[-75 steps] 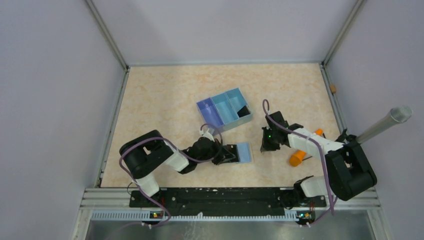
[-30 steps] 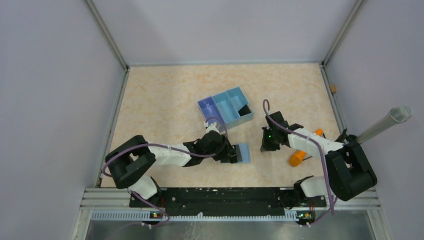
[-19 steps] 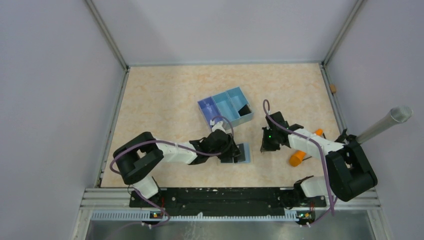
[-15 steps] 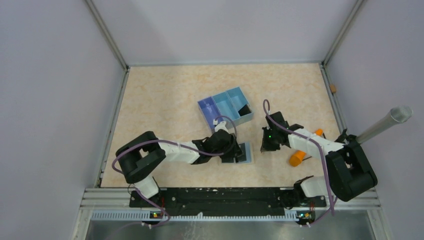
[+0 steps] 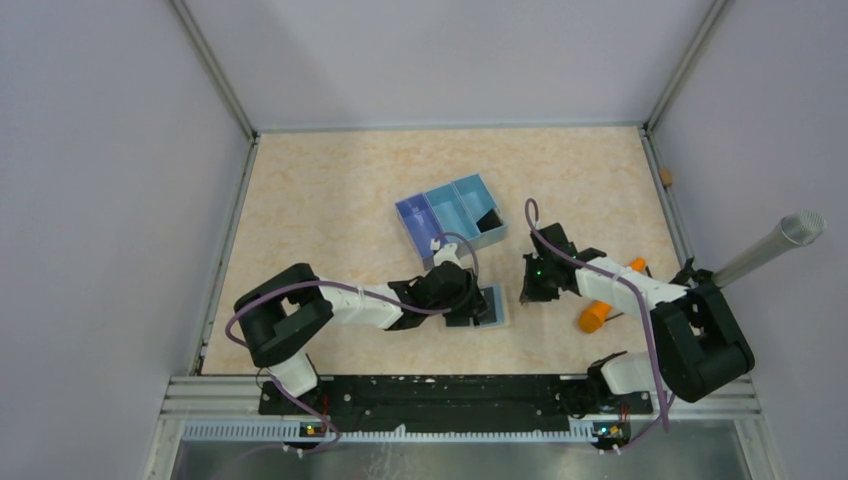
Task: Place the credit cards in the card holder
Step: Insert the credit card into the card holder.
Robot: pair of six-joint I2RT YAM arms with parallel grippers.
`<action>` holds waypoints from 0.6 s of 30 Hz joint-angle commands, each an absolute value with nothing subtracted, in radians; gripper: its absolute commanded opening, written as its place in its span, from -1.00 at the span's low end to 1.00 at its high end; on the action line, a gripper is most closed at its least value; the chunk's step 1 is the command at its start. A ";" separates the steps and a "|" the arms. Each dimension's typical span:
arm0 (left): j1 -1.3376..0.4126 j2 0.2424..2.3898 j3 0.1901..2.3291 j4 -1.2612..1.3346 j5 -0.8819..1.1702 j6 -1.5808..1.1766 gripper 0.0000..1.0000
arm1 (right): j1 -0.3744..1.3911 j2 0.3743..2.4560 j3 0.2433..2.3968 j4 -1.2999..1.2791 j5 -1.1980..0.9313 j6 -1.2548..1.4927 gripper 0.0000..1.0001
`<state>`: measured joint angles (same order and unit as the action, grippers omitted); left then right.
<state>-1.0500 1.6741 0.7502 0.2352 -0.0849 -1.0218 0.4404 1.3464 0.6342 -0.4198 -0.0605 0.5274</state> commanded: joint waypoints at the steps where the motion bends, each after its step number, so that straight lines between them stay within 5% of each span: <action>1: -1.058 1.658 0.771 0.330 -0.103 -1.015 -0.02 | 0.458 1.370 0.611 -0.394 -0.051 0.539 -1.00; 18: -1.065 1.613 0.756 0.352 -0.093 -1.003 0.10 | 0.465 1.363 0.624 -0.424 -0.005 0.539 -1.00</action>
